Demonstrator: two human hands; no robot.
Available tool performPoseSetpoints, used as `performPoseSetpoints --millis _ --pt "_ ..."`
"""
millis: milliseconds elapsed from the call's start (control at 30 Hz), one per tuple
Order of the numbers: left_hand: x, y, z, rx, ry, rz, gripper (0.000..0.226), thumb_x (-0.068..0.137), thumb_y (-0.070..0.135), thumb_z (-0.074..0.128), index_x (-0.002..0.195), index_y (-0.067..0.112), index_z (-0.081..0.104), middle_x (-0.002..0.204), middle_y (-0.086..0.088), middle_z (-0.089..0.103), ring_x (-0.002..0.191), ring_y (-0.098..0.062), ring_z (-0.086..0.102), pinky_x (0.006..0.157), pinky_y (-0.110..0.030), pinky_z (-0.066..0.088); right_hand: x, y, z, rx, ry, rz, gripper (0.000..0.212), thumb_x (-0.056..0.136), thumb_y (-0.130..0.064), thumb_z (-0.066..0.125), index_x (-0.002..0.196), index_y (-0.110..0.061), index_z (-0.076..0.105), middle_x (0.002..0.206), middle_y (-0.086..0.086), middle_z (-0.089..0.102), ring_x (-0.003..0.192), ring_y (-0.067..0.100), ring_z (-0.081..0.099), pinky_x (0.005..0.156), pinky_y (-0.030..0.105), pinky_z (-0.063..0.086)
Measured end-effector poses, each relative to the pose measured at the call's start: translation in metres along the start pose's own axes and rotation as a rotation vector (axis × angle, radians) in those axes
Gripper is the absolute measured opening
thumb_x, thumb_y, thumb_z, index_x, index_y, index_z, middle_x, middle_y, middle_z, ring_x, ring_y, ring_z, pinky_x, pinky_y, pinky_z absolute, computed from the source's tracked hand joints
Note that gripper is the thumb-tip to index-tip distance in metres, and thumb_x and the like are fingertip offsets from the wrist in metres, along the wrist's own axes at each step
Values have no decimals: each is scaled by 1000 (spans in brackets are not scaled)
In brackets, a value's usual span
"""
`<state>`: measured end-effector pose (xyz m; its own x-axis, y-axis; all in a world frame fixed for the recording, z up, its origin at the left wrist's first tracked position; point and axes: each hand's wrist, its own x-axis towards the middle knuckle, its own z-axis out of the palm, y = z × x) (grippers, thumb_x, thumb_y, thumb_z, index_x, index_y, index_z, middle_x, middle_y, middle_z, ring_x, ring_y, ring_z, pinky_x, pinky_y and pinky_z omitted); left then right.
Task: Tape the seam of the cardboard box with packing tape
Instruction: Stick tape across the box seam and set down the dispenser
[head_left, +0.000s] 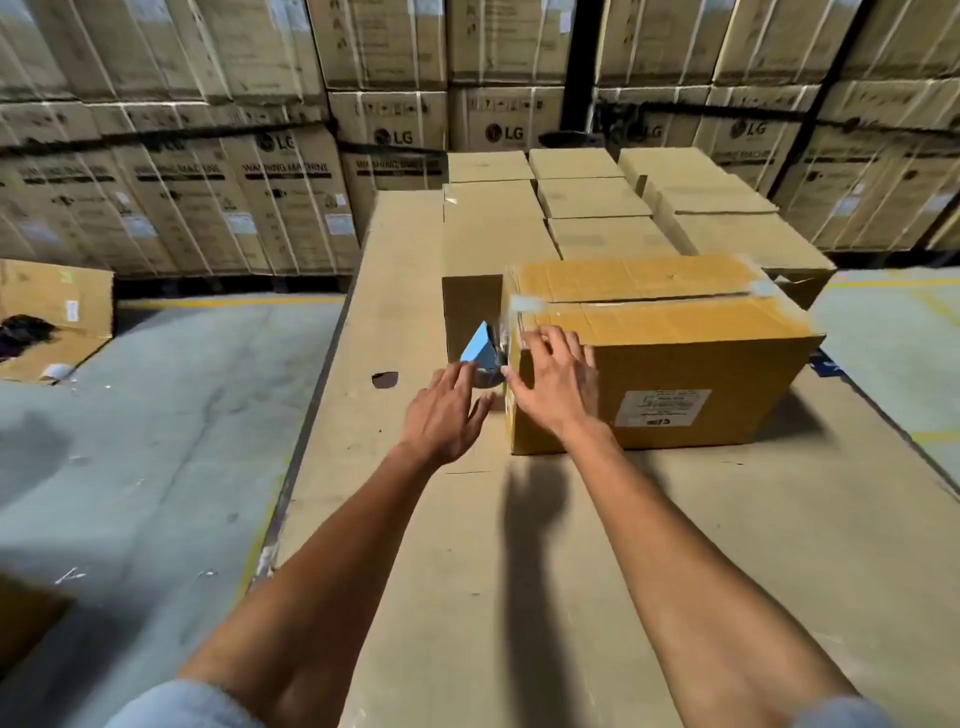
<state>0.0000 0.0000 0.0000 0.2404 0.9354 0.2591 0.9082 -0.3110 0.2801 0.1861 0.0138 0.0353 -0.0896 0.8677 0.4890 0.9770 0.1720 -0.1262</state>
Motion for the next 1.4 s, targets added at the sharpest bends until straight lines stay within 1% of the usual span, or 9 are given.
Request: performPoseSetpoints --millis 133,267,433,633,833,1000,1100,1233,1400 --pt "19 -27 9 -5 -10 39 59 113 57 37 157 19 39 152 -7 53 130 -27 56 94 -47 59 21 -16 11 -82 -41 87 66 90 -63 62 141 -22 53 142 9 56 126 27 55 100 45 45" --pt "38 -45 21 -12 -28 57 56 112 54 43 155 20 39 149 -6 53 126 -28 57 89 -48 61 34 -21 26 -163 -133 144 78 85 -63 69 146 -19 48 145 10 54 130 28 53 103 46 43" --pt "51 -52 32 -61 -50 57 57 111 50 49 157 18 38 153 -8 51 127 -28 56 90 -48 61 35 -15 36 -209 -168 155 69 89 -48 71 146 -19 47 150 9 53 135 27 51 110 47 41" --pt "53 -52 43 -88 -64 60 59 110 44 55 158 16 37 154 -9 50 129 -28 55 93 -47 60 19 -3 28 -209 -155 119 64 90 -46 66 145 -19 47 149 8 52 134 26 50 109 47 41" --pt "35 -36 58 -118 -98 104 59 107 44 60 155 16 42 153 -8 52 130 -32 56 97 -52 58 -23 34 5 -163 -125 57 61 89 -44 65 143 -20 48 148 5 51 135 25 49 110 46 40" --pt "12 -12 68 -155 -71 208 67 102 47 64 157 14 42 157 -8 50 132 -33 53 100 -51 54 -61 57 -20 -107 -155 67 62 89 -42 63 145 -24 45 153 0 45 141 20 42 121 46 31" --pt "-2 3 75 -162 -70 284 66 101 49 68 153 14 45 158 -9 48 134 -34 52 104 -49 52 -81 63 -36 -98 -137 95 59 87 -36 64 142 -23 47 150 2 48 140 20 43 124 46 26" --pt "-19 20 82 -200 -78 306 61 101 49 69 146 13 48 161 -14 45 134 -37 52 108 -50 50 -98 63 -49 -138 -136 142 59 82 -31 63 138 -19 50 144 5 52 136 22 48 122 46 31" --pt "-35 37 88 -233 -110 294 69 94 37 79 145 16 39 164 -21 37 128 -46 57 101 -53 57 -106 57 -59 -175 -138 169 56 81 -30 65 134 -18 49 139 4 53 130 20 52 119 44 36"
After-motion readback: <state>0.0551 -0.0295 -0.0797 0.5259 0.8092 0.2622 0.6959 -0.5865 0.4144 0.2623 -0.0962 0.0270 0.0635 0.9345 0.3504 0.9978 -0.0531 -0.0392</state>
